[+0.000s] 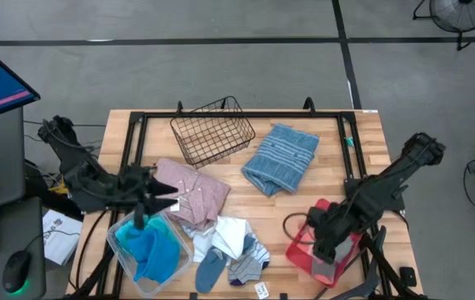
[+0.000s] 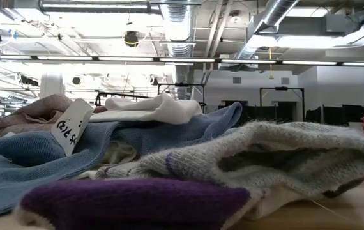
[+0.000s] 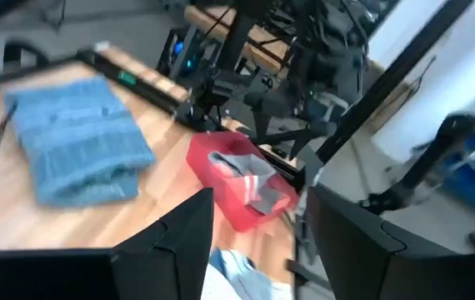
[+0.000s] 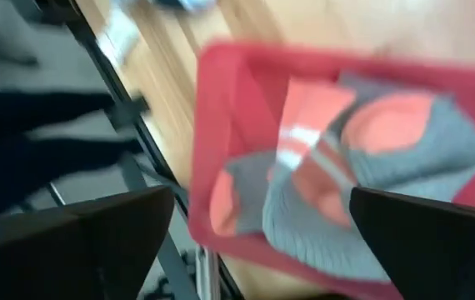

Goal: Pick & Place Cloths
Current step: Put the white shorts into the transparent bin

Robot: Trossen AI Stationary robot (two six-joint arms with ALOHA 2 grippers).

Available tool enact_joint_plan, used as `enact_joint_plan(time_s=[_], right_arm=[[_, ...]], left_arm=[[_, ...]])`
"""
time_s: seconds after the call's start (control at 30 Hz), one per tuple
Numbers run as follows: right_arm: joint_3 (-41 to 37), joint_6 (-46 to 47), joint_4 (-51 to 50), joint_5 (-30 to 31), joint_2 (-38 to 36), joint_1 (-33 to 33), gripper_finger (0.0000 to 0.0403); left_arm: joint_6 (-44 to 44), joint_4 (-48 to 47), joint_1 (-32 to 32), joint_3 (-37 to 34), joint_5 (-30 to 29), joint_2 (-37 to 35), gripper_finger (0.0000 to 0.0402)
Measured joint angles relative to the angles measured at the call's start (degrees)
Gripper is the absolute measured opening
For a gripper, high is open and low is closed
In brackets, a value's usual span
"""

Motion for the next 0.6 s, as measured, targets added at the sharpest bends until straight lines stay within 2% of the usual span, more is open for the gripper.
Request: enact_joint_plan(time_s=[0.1, 0.23, 0.4, 0.6], right_arm=[[0.00, 0.02, 1.07, 4.04, -2.69, -0.65, 0.0366], [0.02, -0.41, 2.28, 8.46, -4.67, -0.85, 0.0361], [0.02, -1.96, 1.98, 9.33, -4.85, -0.65, 0.0350], [0.02, -2.51, 2.00, 11.00, -4.85, -0.33, 0.0342]], left_arm=[[9.94, 7.07, 3.17, 0.00, 3.88, 4.49, 0.0200], [18.03, 13.14, 9.54, 0.02, 14.29, 10.59, 0.0226], [19.40, 13.21, 19.21, 0.02, 28.97, 18.45, 0.0254], [29.24, 13.48, 25.19, 0.02, 42.91, 28.82, 0.0257]])
